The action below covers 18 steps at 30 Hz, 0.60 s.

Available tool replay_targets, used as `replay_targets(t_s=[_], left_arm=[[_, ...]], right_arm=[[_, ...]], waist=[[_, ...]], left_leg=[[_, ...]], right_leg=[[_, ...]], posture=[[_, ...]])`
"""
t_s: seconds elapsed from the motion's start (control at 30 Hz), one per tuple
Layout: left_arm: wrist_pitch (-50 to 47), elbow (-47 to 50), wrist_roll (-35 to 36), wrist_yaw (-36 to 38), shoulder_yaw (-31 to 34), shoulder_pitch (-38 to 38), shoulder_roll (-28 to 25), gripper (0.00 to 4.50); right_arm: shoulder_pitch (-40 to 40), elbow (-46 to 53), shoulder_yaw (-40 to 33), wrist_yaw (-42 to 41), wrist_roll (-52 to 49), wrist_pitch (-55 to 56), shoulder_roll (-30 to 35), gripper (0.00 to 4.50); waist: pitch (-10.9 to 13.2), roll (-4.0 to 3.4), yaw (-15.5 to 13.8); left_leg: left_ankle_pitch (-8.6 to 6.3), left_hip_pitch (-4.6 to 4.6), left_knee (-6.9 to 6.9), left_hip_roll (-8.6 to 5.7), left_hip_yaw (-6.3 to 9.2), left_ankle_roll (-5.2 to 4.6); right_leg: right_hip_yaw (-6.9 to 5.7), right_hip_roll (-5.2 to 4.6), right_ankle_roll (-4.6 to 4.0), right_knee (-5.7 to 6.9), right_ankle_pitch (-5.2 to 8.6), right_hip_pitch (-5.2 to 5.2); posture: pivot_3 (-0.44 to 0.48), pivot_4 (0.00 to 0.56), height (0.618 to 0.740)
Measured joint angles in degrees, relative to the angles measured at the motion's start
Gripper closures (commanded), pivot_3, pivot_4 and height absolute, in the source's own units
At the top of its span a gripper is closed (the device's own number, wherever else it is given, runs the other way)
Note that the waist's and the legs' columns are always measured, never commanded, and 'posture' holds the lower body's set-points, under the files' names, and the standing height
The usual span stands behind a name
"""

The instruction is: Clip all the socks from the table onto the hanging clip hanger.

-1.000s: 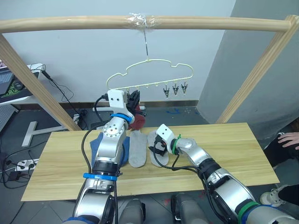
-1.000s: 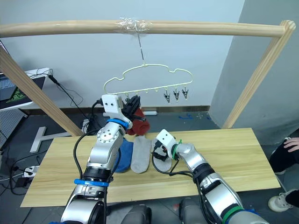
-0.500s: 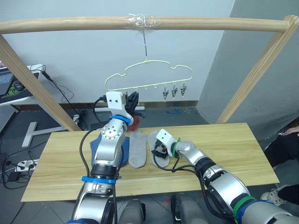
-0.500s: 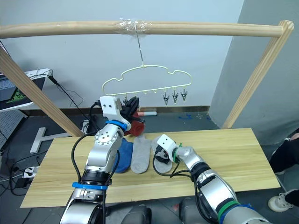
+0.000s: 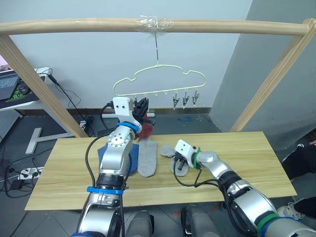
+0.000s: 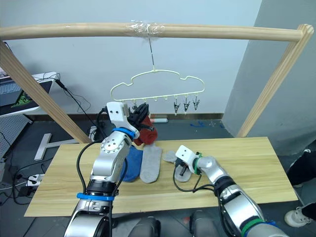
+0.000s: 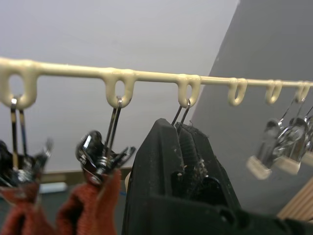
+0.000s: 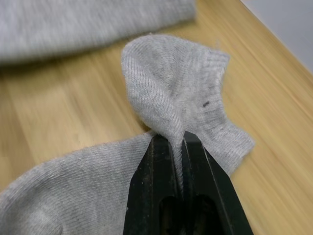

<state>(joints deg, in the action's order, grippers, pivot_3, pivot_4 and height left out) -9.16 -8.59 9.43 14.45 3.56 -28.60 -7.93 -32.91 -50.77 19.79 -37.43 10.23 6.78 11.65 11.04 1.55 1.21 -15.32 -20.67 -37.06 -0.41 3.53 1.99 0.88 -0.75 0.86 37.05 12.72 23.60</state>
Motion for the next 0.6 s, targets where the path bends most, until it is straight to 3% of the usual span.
replay_targets(t_s=[0.17,0.37,0.6], left_arm=[[-6.4,1.8,8.6,0.0,4.7,-0.5,2.1,4.5],[-18.9,4.5,21.5,-0.6,10.1,-1.3,4.6,4.5],[-26.6,6.0,30.7,-2.9,13.7,-2.2,6.2,4.5]], right_arm=[[9.7,20.1,-4.0,-3.8,-5.2,-4.8,3.8,4.48],[13.2,42.3,-6.8,-2.0,-9.3,-11.5,3.1,4.48],[12.9,50.7,-7.3,4.8,-9.2,-17.3,-0.4,4.48]], waist=[[0.0,0.01,0.5],[0.0,0.0,0.5],[0.0,0.0,0.5]], left_leg=[[-0.01,-0.09,0.02,0.11,0.12,0.0],[0.01,-0.04,-0.02,0.07,0.34,0.03],[0.01,-0.09,-0.01,0.07,0.32,0.05]], right_leg=[[0.01,-0.13,0.03,0.0,0.02,0.07],[-0.09,0.16,0.03,0.06,0.02,0.0],[-0.03,0.26,0.03,-0.05,0.02,0.01]], posture=[[0.054,0.176,0.74],[0.036,0.17,0.74],[0.02,0.158,0.74]])
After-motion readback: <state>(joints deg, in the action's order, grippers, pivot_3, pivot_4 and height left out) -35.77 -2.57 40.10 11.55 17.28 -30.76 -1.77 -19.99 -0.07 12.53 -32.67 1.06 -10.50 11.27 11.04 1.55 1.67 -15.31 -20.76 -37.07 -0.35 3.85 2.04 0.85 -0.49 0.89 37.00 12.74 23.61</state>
